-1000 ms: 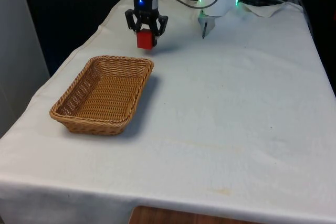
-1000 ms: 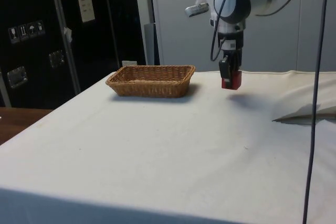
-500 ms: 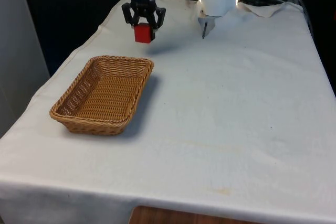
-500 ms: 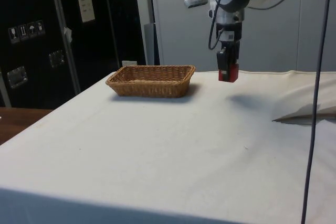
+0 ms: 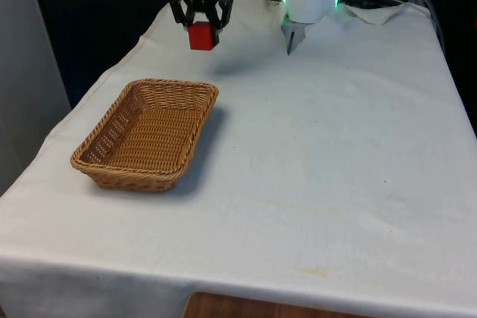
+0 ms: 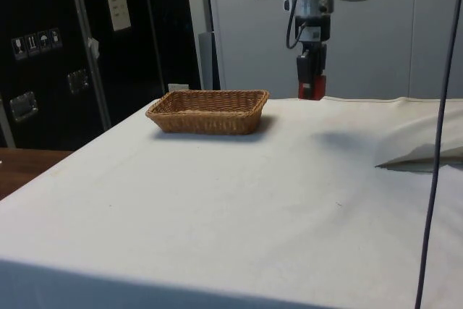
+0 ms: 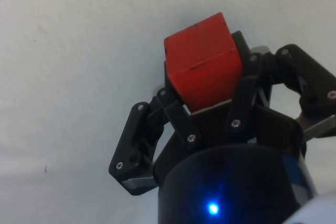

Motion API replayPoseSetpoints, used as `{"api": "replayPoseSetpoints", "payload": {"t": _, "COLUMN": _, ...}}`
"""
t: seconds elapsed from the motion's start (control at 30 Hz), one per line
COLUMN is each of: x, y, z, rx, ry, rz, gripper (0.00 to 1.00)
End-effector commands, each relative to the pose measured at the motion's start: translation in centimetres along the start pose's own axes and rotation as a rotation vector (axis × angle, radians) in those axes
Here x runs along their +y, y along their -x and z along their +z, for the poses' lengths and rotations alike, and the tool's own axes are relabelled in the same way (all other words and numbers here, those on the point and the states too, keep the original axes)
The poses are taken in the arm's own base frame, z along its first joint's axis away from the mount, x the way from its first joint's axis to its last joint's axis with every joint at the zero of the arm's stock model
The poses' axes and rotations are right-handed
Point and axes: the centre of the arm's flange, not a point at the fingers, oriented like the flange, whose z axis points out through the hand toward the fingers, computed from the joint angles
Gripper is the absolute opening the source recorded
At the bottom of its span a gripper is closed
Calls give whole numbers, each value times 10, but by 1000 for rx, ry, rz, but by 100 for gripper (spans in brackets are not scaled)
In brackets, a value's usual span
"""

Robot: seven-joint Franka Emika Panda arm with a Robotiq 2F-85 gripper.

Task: Pick up the cube and place it into the basket.

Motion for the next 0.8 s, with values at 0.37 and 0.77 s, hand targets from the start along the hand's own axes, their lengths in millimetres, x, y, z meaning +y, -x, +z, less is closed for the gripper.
{"api": "replayPoseSetpoints", "payload": {"t": 0.37, "x": 7, "y": -7, "z": -33, "rx": -18, "ry": -18, "rz": -34, "gripper": 1}}
{"api": "replayPoseSetpoints", "payload": {"t": 0.77, "x": 11, "y": -13, "z": -61, "rx": -20, "ry": -46, "rz": -57, "gripper": 1}}
